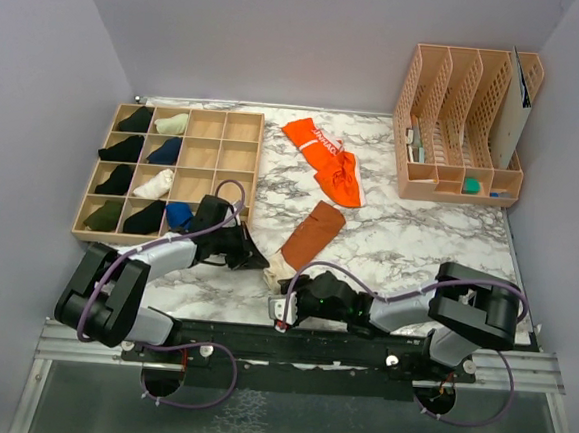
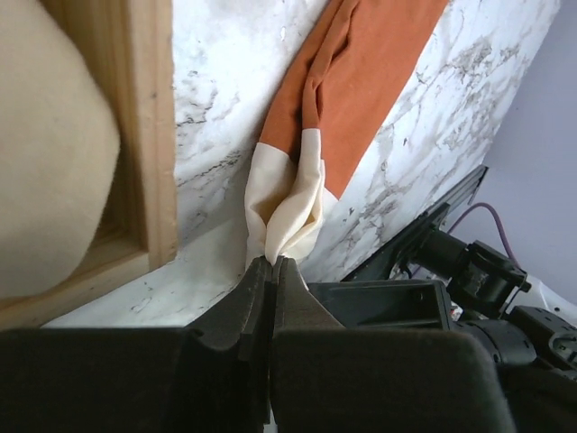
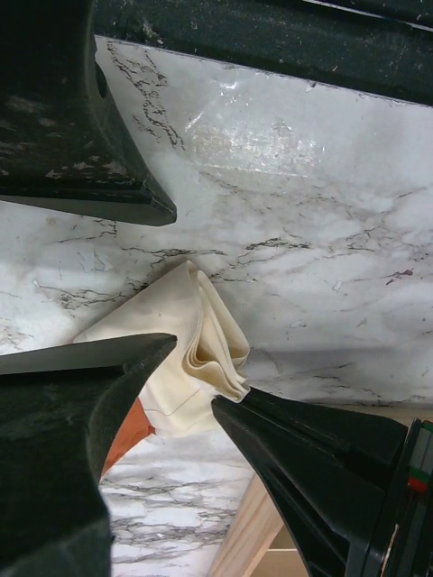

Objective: Roll the underwear
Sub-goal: Roll the underwear to the center of the board.

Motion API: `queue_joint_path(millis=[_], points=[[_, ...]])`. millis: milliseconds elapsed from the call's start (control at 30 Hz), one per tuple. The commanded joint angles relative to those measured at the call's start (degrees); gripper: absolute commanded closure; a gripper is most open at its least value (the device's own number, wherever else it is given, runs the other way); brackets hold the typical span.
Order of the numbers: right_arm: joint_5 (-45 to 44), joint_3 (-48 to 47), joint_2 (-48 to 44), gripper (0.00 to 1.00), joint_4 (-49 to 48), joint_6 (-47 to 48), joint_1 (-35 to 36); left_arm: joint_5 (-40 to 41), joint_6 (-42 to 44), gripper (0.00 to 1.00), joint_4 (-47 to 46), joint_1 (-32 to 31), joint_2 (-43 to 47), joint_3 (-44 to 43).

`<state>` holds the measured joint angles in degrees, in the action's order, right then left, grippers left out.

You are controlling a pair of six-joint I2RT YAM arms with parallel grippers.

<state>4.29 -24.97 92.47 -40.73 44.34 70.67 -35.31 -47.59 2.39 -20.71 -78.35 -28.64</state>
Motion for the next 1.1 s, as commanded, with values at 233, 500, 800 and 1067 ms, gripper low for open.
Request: queue_joint_path(millis=[233,500,800,1067], points=[[-11.4,1.1,8.3,0.44,-5.0,3.6,2.1,-6.7,-4.7,1.0,-4.8,1.1,0.7,3.2],[-17.4,2.4,13.0,0.5,-12.9,3.4,4.5,-5.8,-6.9,1.0,-7.1,1.7,1.3,5.4],[-18.4,2.5,13.1,0.67,-11.9,-0.4,5.1,-4.6,-6.1,1.0,-5.6,2.3,1.9,5.4],[-22.2,0.5,14.6,0.73,-11.8,-4.5,5.1,-3.5,-6.4,1.0,-3.7,2.3,5.9,7.8]])
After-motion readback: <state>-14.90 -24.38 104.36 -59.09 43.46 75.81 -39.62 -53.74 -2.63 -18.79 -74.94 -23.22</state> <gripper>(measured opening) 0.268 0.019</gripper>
